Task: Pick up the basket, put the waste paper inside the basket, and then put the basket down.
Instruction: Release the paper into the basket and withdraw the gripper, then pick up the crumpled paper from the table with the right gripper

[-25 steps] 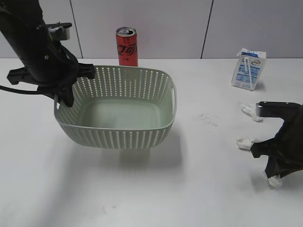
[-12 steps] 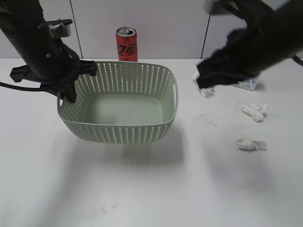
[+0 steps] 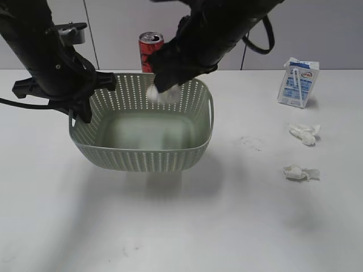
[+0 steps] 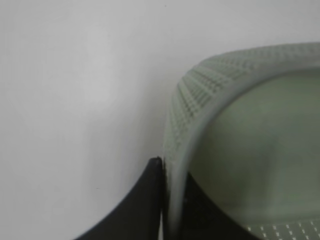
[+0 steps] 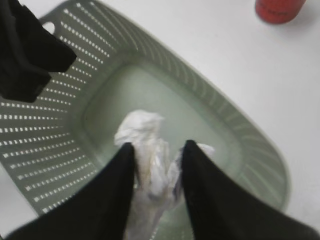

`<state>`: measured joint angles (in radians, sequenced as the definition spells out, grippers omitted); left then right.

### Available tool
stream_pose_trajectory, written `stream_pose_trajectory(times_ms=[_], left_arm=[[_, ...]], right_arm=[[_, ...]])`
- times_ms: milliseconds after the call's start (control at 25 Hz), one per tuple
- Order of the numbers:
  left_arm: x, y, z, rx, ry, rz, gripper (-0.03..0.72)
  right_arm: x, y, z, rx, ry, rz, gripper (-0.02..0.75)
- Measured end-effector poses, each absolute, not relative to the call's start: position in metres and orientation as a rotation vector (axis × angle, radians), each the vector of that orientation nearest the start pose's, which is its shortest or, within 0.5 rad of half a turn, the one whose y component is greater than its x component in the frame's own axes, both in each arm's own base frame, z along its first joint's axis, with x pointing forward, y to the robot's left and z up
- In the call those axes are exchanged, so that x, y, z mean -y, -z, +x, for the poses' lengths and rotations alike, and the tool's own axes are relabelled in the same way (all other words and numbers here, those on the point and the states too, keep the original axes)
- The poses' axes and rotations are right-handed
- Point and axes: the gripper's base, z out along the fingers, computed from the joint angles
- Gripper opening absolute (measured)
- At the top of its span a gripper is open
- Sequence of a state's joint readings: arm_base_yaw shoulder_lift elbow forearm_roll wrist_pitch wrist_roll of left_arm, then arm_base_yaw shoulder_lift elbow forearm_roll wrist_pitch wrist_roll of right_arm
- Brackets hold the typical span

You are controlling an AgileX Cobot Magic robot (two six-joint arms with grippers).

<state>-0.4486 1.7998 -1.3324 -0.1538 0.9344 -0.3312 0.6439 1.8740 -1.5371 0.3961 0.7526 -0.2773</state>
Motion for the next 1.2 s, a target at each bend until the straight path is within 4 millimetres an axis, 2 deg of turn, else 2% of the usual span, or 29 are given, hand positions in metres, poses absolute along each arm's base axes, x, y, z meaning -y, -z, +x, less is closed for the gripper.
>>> stream_pose_trajectory(times_ms=[80,120,160,280,400,520,640,800,920,1000,1080,1200], left_arm=[[0.169,-0.229,0.325,-2.938,0.328,0.062,0.001],[0.169,-0.229,0.325,-2.938,0.328,0.062,0.001],[0.169,-0.229,0.325,-2.937,0.325,0.063,0.001],[0.169,-0.229,0.325,-2.937,0.323,0.064,0.001],[0.168,-0.229,0.325,-2.936,0.320,0.066,0.001],[0.168,-0.229,0.325,-2.936,0.317,0.068,0.001],[0.168,-0.229,0.325,-2.936,0.317,0.068,0.001],[0.168,-0.229,0.325,-2.935,0.311,0.072,0.001],[0.168,-0.229,0.325,-2.934,0.309,0.072,0.001],[0.168,-0.229,0.325,-2.934,0.306,0.075,0.001],[0.167,-0.229,0.326,-2.932,0.296,0.080,0.001],[0.166,-0.229,0.326,-2.928,0.280,0.090,0.001]], right_arm=[[-0.277,-0.258,0.326,-2.481,-0.595,-0.932,0.489],[-0.278,-0.253,0.328,-2.506,-0.595,-0.947,0.570],[-0.279,-0.252,0.328,-2.518,-0.593,-0.960,0.606],[-0.278,-0.257,0.329,-2.550,-0.562,-0.980,0.611],[-0.263,-0.272,0.330,-2.632,-0.484,-0.939,0.599],[-0.227,-0.282,0.337,-2.752,-0.401,-0.842,0.595],[-0.191,-0.277,0.352,-2.844,-0.327,-0.704,0.595],[-0.145,-0.245,0.358,-3.008,-0.211,-0.469,0.595],[-0.120,-0.206,0.353,-3.064,-0.104,-0.227,0.594],[-0.111,-0.182,0.346,-3.056,-0.038,-0.078,0.594],[-0.106,-0.167,0.342,-3.036,0.002,0.024,0.594],[-0.103,-0.147,0.337,-3.039,0.030,0.101,0.594]])
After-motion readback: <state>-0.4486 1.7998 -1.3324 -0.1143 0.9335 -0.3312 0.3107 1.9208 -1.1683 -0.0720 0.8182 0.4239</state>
